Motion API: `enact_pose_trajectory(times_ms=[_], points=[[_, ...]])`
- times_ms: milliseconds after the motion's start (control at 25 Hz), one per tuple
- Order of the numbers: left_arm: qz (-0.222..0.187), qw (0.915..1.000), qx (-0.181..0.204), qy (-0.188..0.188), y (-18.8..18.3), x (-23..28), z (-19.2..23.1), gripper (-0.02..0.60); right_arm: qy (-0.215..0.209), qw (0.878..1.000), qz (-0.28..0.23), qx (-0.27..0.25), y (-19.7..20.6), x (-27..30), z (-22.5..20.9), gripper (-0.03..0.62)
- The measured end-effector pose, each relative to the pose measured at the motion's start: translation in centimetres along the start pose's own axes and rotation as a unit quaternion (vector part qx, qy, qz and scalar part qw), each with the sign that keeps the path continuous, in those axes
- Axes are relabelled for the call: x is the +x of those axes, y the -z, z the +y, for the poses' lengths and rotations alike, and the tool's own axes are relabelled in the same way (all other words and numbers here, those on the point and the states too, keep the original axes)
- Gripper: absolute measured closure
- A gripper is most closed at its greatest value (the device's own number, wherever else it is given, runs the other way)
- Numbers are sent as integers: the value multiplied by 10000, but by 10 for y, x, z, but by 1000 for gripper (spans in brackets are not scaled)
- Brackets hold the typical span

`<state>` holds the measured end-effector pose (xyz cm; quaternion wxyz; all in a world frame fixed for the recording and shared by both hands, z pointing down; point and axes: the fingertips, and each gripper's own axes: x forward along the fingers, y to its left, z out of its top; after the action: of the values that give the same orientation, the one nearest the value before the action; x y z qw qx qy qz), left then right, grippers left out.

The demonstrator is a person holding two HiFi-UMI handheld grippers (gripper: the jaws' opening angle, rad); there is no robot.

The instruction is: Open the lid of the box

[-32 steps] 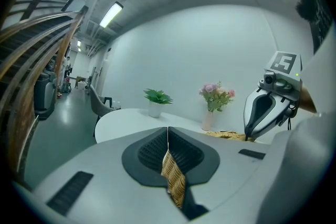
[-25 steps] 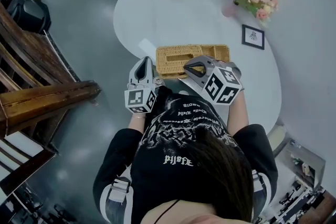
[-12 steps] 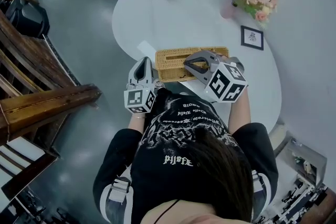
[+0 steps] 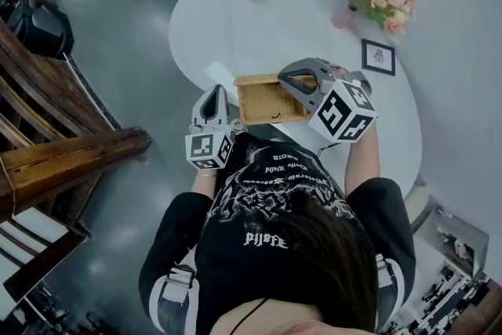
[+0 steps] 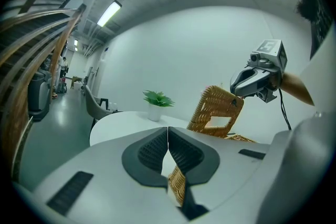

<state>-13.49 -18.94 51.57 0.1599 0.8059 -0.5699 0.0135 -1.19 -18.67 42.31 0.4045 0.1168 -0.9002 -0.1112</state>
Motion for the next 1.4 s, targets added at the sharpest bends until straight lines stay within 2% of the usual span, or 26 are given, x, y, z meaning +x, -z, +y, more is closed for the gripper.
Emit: enact_pose_trajectory(times_ms=[760,1400], points=[[-17,9998,100,187,-11,9,11,558,402,9990,213,10,1,19,-55,562],[-56,9995,-148,265,-13,9,7,558,87,9995,206,236,10,37,-81,562]])
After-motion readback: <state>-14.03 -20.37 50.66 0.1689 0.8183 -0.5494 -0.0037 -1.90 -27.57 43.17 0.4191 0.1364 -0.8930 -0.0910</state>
